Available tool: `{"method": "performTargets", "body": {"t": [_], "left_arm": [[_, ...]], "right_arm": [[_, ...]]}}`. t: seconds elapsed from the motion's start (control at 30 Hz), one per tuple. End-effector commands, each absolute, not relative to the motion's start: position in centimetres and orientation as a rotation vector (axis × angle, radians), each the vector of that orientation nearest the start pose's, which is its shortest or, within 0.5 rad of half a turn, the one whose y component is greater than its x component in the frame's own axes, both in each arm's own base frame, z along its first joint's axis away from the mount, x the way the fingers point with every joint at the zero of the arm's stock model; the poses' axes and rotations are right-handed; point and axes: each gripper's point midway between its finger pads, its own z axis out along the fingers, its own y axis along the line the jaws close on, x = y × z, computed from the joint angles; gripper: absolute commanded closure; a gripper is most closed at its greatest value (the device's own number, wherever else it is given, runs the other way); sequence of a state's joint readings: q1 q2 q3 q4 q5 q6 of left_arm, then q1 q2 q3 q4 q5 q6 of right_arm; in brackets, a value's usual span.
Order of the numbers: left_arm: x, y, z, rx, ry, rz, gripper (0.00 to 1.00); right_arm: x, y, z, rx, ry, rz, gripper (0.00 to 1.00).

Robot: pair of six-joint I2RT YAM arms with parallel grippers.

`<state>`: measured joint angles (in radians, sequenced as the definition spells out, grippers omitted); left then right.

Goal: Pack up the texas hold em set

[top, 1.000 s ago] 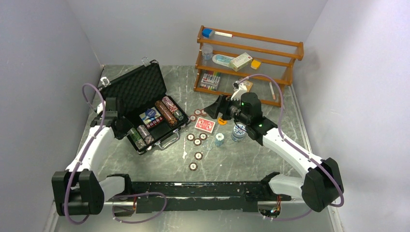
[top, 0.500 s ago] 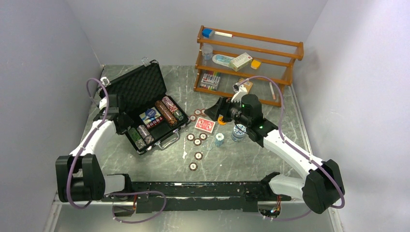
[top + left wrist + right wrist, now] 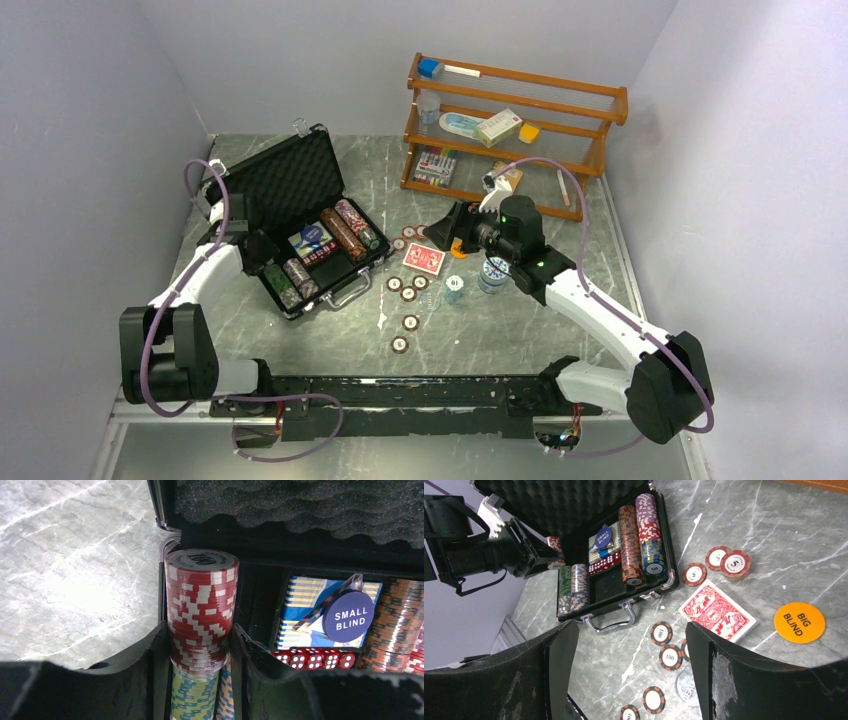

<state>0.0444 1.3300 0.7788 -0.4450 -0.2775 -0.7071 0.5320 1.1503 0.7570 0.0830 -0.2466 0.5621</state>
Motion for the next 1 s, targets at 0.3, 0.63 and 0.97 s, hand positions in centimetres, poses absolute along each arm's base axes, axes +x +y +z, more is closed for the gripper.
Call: {"method": "performTargets", "body": {"t": [0.3,0.63,0.97], "left_arm": [[28.9,1.8,6.2,-1.085,2.369,-0.021,0.93],[29.2,1.1,5.8,-1.065,2.434,-0.047,0.93],[29.1,1.6,5.4,-1.052,2.469,0.007,0.54]], "right_arm": [[29.1,24.5,20.7,-0.154,1.989,0.958,0.17],[29.0,24.6,20.7,-0.152,1.990,0.966,0.17],[28.9,24.5,20.7,-0.156,1.990,0.962,0.17]]}}
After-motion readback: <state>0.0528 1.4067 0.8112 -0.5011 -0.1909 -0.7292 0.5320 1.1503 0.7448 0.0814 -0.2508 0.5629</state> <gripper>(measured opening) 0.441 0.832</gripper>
